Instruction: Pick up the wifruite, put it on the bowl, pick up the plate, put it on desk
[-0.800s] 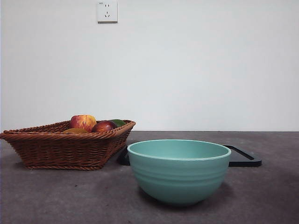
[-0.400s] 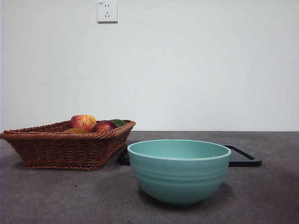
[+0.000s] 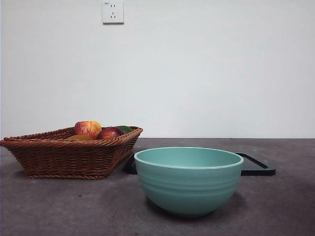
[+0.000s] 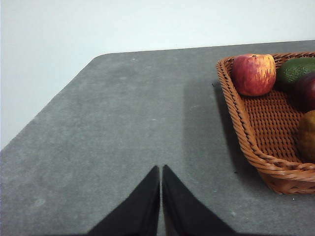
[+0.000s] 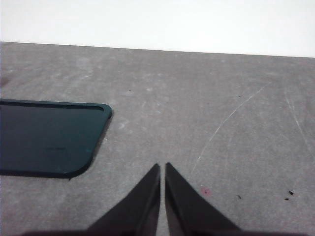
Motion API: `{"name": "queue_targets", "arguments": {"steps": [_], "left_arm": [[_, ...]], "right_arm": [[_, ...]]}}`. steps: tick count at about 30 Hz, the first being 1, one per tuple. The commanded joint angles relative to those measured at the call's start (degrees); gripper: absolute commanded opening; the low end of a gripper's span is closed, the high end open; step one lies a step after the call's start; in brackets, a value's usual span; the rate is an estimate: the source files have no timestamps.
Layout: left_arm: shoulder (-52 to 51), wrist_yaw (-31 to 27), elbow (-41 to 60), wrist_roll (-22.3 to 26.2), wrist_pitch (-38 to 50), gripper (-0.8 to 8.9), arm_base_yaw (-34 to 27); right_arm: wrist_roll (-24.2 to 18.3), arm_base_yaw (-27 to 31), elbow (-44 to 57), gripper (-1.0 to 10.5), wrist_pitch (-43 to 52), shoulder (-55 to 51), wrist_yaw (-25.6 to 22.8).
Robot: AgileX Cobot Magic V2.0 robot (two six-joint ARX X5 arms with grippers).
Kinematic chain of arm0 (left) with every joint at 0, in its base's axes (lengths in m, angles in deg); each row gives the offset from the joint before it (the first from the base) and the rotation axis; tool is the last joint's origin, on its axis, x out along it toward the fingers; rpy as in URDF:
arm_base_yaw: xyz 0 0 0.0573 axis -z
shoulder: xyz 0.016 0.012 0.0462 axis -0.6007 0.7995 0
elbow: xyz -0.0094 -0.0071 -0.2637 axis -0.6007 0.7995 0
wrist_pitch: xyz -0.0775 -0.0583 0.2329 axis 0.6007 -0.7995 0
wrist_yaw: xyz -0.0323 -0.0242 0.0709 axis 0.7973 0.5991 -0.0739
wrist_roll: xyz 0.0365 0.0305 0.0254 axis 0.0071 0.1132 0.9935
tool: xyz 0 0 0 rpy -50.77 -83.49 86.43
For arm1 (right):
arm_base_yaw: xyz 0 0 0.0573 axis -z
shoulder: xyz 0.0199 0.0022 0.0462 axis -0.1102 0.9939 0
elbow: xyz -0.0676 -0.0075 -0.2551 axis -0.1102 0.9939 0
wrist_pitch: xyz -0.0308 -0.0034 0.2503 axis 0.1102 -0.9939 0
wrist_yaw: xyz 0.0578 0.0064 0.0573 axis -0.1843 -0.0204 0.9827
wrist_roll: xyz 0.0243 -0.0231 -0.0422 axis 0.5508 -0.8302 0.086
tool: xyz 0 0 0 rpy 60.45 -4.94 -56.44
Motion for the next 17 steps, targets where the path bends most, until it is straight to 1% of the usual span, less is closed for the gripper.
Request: {"name": "queue_targets", "arguments": {"steps": [1, 17], "left_arm": [[-0.13, -0.13, 1.16, -0.11, -0.35, 0.07, -0.15], [-0.13, -0.11, 1.16, -0.13, -0.37, 0.07, -0.15]], "right_arm": [[0.42, 0.02, 0.28, 0.1, 0.28, -0.13, -0.04], [0.42, 0.02, 0.28, 0.1, 0.28, -0.13, -0.04]]}}
